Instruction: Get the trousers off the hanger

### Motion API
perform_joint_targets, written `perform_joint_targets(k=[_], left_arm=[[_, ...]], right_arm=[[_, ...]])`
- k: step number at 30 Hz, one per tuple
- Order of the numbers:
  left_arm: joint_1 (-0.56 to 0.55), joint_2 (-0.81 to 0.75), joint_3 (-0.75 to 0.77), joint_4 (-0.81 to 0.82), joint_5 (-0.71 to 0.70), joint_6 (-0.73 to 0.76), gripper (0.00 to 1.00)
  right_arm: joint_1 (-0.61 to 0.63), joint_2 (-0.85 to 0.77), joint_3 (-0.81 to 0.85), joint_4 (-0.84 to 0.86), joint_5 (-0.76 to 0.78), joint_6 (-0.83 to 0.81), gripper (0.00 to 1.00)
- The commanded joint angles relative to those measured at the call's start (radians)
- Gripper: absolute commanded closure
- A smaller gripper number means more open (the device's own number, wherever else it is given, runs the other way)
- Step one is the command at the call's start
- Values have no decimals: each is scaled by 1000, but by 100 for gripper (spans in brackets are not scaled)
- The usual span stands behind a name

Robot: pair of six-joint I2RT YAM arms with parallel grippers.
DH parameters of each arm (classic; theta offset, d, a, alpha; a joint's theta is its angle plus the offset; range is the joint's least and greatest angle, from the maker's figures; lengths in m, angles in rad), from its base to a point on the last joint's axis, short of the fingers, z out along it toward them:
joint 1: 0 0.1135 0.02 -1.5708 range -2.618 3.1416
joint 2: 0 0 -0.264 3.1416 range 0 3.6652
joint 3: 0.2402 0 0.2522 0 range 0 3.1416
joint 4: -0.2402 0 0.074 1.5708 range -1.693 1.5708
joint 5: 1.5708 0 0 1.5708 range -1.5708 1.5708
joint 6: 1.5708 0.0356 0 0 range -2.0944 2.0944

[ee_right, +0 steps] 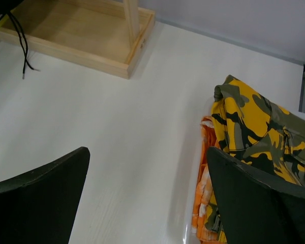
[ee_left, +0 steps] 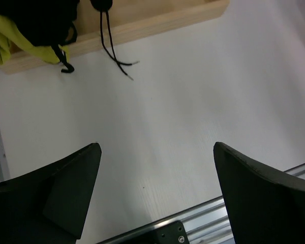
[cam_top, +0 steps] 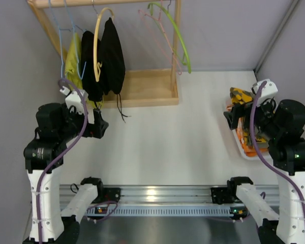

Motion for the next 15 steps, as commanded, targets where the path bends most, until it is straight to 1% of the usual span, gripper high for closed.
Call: perform_joint_targets(k=[1,2,3,4,5,6,7,8,10,11,13,14,15], left_arm=[[5,40,176,31,80,-14,1],[5,71,277,31,140,-22,1],[5,102,331,32,165,-29,1],[5,169,383,32,189,-36,1],[7,206,490,34,208,-71,1],[5,241,541,38,208,-88,1],[5,282,592,54,199,-121,1],[7,354,694,64,180,-141,1],[5,425,788,109,168,-202,2],[5,491,868,127,166,-224,2],[5,548,942,161,131,-293,3],[5,594,991,201,114,-313,5],[5,606,999,228,79,-348,6]], right_arm=[[-13,15,57,-4,-9,-33,1],[-13,34,61,0,-12,-30,1],[-13,47,69,12,-21,-25,1],[-13,56,72,22,-26,-20,0],[-13,79,74,34,-32,-7,1],[-13,91,80,45,-36,-2,0],[-13,119,84,60,-42,4,1],[-13,133,92,69,-52,13,1],[-13,165,113,78,-61,21,1],[-13,194,121,81,-67,26,1],[-13,232,144,84,-69,29,0],[-14,243,152,85,-70,30,1],[-13,251,165,86,-69,32,1]])
